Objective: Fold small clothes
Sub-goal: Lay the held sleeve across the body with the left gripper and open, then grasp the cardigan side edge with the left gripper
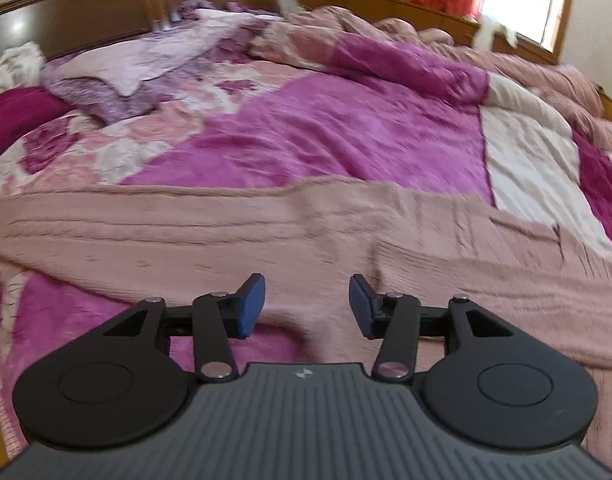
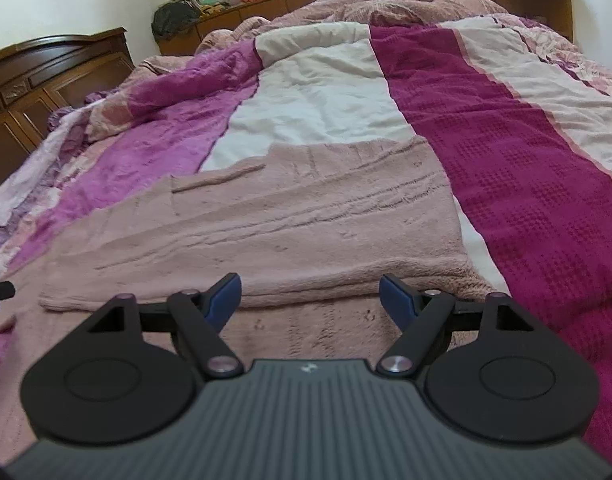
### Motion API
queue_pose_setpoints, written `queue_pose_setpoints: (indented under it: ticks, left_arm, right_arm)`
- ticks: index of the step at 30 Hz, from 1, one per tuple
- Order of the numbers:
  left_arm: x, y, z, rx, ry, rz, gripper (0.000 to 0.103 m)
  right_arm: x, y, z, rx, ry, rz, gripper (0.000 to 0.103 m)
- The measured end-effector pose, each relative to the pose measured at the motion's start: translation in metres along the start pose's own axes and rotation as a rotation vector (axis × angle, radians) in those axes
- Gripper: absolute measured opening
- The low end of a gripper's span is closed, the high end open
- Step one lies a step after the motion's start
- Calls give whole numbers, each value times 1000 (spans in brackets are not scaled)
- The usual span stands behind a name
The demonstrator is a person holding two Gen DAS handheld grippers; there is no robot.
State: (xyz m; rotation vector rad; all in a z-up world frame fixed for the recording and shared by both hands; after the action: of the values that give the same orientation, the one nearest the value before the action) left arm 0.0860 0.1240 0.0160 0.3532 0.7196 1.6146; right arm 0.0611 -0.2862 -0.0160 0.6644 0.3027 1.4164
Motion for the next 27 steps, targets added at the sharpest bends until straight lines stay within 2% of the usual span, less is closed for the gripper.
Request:
queue_pose_setpoints:
  ticks: [4,11,20,27]
  left_arm:
    - [35,9,4,-20,68,59,63]
    - [108,13,-5,-36,242,170,67]
    - [177,-5,-15,-72,532,165,67]
    - [198,-25,-5,-100,506,193,67]
  right_arm:
    - [8,14,1,-6,14,25,78]
    - [16,28,-9,13,39,51,78]
    - [20,27,-28,58,59,18,78]
    - [13,19,-46,116,49,-19,78]
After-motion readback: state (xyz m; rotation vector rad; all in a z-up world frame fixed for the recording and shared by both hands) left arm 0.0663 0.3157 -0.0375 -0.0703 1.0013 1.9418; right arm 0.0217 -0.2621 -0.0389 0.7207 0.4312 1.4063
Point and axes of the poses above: each gripper's, at about its wrist camera, not at the fingertips, and y roughly against the way its jaws point, x to its left, z to its top, the point moved 8 cm from there along -y, roughly the way its jaws point, and after that the axes turned 5 degrees about -z, right-handed, at the moved point
